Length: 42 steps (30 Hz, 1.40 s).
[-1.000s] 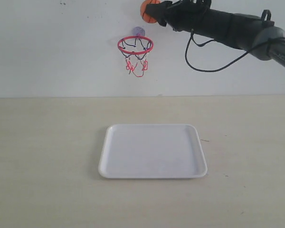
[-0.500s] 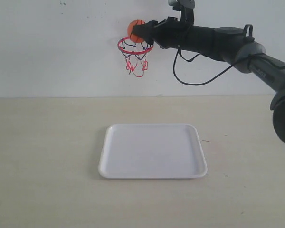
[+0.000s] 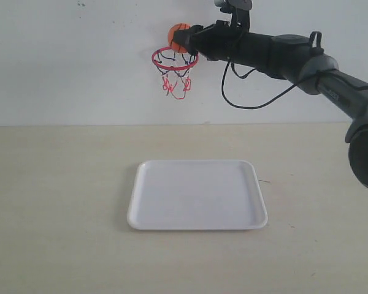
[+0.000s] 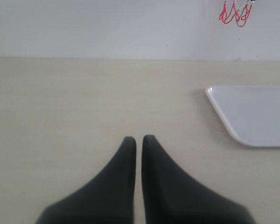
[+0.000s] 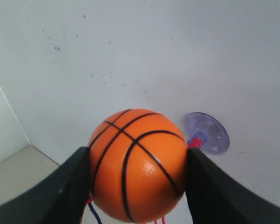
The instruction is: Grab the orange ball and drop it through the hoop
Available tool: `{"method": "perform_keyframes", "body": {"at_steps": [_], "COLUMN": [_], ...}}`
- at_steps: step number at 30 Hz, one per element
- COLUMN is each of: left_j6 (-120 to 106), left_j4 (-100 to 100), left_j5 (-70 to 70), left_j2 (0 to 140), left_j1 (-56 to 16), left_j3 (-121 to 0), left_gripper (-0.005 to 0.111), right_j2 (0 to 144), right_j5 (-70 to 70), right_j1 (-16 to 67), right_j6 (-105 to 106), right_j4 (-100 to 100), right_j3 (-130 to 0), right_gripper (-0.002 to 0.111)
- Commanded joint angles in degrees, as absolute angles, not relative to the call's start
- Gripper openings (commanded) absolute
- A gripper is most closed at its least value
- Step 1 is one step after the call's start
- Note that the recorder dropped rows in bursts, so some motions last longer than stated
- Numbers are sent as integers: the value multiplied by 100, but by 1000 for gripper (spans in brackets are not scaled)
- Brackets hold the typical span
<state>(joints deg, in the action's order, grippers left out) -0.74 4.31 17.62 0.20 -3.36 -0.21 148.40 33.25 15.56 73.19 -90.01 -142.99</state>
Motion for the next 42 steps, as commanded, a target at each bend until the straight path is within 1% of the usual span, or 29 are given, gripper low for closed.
{"method": "perform_keyframes", "body": {"at_steps": [1, 2, 3, 5, 7, 8, 10, 11, 12, 13, 17, 21, 23, 24, 27, 29, 36, 38, 41, 42], "left_j6": [-93, -93, -93, -93, -93, -93, -93, -93, -93, -93, -93, -93, -93, -93, -93, -93, -93, -93, -93, -93], "left_j4": [493, 493, 493, 493, 493, 493, 493, 493, 493, 493, 493, 493, 493, 493, 493, 493, 493, 493, 493, 493], "left_j5": [1750, 1750, 1750, 1750, 1750, 1750, 1750, 1750, 1750, 1750, 1750, 1750, 1750, 1750, 1750, 1750, 1750, 1750, 1750, 1750], "left_j2": [0, 0, 0, 0, 0, 0, 0, 0, 0, 0, 0, 0, 0, 0, 0, 0, 0, 0, 0, 0], "left_j1": [-326, -326, -326, -326, -326, -326, -326, -326, -326, -326, -326, -326, -326, -326, -326, -326, -326, -326, -326, -326], "left_j3": [0, 0, 0, 0, 0, 0, 0, 0, 0, 0, 0, 0, 0, 0, 0, 0, 0, 0, 0, 0], "left_gripper": [4, 4, 4, 4, 4, 4, 4, 4, 4, 4, 4, 4, 4, 4, 4, 4, 4, 4, 4, 4], "right_j2": [14781, 14781, 14781, 14781, 14781, 14781, 14754, 14735, 14718, 14692, 14576, 14412, 14358, 14349, 14226, 14087, 13162, 12900, 12339, 12105], "right_j5": [3125, 3125, 3162, 3263, 3285, 3285, 3285, 3315, 3385, 3441, 4239, 5831, 6861, 6996, 6996, 6996, 6996, 6996, 6996, 6996], "right_j1": [1538, 1538, 1538, 1538, 1538, 1538, 1500, 1449, 1391, 1329, 818, 155, -220, -399, -787, -885, -598, -498, -480, -480], "right_j6": [7073, 7051, 7036, 6959, 6822, 6734, 6680, 6668, 6658, 6610, 6128, 5468, 5246, 5211, 3880, 3413, 2982, 2536, 1957, 1957], "right_j4": [-8969, -8969, -8969, -8969, -8969, -8969, -8969, -8969, -8969, -8960, -8877, -8585, -8485, -8485, -7896, -7451, -6563, -5925, -4863, -4774], "right_j3": [-14336, -14336, -14336, -14336, -14336, -14336, -14336, -14336, -14336, -14336, -14336, -14336, -14336, -14336, -14336, -14326, -14325, -14325, -13988, -13667], "right_gripper": [77, 82, 85, 84, 77, 68, 44, 27, 5, 1, 0, 0, 0, 0, 0, 0, 0, 0, 0, 0]}}
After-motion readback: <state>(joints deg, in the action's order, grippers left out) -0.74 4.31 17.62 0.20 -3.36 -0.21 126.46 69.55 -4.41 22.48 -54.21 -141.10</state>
